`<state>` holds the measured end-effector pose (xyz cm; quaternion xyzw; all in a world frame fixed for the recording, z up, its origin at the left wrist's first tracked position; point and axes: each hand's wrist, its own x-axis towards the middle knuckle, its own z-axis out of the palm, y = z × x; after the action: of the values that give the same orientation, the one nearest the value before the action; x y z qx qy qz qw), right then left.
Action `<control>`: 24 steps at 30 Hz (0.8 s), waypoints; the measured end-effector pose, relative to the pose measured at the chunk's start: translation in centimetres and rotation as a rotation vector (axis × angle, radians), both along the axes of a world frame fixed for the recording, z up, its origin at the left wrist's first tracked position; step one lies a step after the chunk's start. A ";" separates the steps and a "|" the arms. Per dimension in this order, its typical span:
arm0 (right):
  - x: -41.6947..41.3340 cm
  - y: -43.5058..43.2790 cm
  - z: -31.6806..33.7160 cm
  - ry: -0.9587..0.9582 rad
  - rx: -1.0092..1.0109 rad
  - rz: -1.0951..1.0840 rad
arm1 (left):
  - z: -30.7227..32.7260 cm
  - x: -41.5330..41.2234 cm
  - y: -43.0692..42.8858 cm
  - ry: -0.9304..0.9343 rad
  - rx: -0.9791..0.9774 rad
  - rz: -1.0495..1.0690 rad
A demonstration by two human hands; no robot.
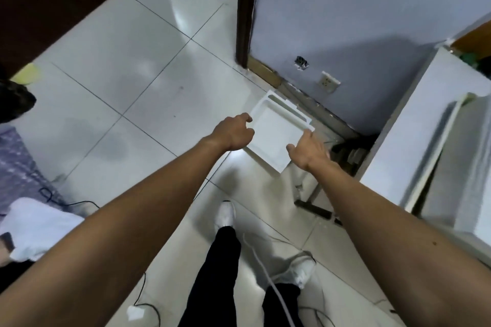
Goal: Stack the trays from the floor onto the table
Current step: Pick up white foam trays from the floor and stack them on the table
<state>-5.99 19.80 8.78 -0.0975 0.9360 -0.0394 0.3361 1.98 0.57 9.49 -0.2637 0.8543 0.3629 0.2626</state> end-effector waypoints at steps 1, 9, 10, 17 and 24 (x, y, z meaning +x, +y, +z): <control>-0.5 -0.8 -1.9 -0.005 0.021 0.005 | -1.8 -0.5 -0.9 -0.005 0.012 0.009; -1.7 -2.1 -14.8 -0.089 0.093 -0.045 | -14.0 -2.6 -3.6 -0.084 0.067 0.030; -1.7 -1.9 -16.1 -0.098 0.101 -0.057 | -15.2 -2.9 -3.8 -0.091 0.065 0.033; -2.7 -0.2 -24.2 -0.135 0.166 -0.156 | -23.4 -6.6 -4.7 -0.123 0.059 0.116; -4.9 1.5 -30.6 -0.144 0.148 -0.377 | -31.1 -8.2 -3.7 -0.131 0.071 0.078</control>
<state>-10.91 21.35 -21.83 0.1075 0.9115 -0.0398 0.3950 -6.18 -3.09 -21.57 -0.3105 0.8110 0.3847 0.3129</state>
